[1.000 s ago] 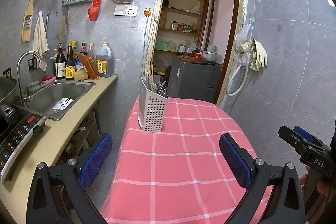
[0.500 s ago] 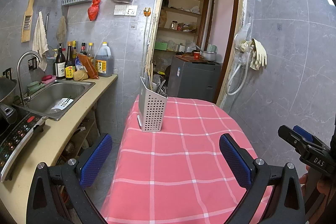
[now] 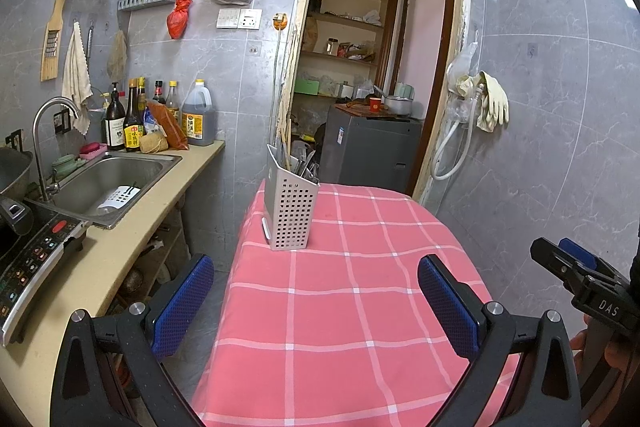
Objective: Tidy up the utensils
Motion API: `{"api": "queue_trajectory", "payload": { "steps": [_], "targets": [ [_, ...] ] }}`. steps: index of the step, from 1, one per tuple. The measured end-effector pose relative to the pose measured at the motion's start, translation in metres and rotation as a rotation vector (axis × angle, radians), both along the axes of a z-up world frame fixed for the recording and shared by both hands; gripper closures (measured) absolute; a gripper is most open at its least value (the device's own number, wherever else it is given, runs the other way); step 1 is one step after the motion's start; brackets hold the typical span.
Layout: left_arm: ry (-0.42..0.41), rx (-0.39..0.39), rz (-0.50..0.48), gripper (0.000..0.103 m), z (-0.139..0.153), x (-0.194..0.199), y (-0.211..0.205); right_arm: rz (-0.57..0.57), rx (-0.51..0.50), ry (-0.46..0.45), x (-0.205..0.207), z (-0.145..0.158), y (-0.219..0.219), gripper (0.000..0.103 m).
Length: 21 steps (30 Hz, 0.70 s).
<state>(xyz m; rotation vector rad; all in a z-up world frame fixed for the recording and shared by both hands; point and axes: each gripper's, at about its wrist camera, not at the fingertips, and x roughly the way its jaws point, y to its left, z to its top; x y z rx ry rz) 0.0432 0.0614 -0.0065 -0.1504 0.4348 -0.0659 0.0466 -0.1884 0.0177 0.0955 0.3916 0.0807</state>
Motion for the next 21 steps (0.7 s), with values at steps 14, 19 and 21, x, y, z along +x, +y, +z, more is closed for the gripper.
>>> {"api": "queue_trajectory", "payload": {
  "steps": [14, 19, 21],
  "targets": [
    [0.005, 0.004, -0.001, 0.0, -0.0021, 0.0008, 0.0009, 0.002, 0.001, 0.002, -0.0013, 0.0, 0.0008, 0.002],
    [0.017, 0.009, 0.015, 0.0, -0.0032, 0.0005, 0.0017, 0.0, 0.001, 0.002, -0.0007, 0.0, 0.0021, 0.002],
    [0.033, 0.007, 0.008, 0.0, -0.0039, 0.004, 0.0024, 0.002, 0.001, 0.002, -0.0014, -0.0004, 0.0025, 0.002]
  ]
}}
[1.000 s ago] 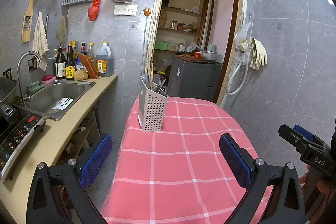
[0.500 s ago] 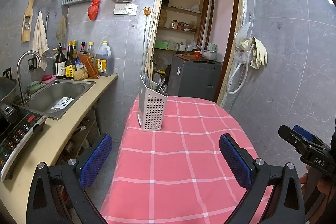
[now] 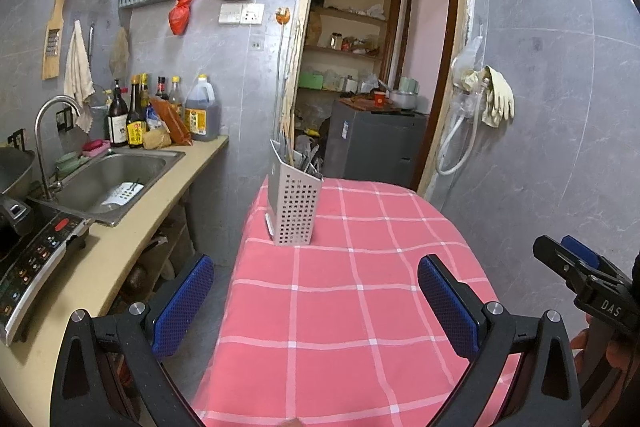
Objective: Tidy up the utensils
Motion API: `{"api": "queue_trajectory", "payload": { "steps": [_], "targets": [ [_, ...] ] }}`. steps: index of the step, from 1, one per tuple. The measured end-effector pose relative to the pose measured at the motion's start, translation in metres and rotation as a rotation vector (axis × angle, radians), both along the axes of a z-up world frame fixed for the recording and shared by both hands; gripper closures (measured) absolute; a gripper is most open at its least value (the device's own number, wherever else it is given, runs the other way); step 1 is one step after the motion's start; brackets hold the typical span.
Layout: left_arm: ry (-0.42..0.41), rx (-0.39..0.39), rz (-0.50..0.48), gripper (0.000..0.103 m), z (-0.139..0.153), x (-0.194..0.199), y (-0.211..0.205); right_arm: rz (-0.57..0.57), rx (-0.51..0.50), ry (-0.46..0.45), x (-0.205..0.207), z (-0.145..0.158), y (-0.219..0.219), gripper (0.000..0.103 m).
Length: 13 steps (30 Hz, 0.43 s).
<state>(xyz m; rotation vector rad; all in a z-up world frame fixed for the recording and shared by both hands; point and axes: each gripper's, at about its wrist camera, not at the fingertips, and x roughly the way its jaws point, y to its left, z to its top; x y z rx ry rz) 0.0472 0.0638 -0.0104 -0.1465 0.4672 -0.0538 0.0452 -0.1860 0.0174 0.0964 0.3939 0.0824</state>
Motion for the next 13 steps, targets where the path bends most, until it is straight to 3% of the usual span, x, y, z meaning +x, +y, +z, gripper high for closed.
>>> {"api": "queue_trajectory", "payload": {
  "steps": [13],
  "targets": [
    [0.002, 0.029, 0.015, 0.0, 0.0002, 0.0068, -0.0006, 0.003, -0.001, 0.019, 0.0031, -0.0099, 0.0082, 0.002]
  ]
}}
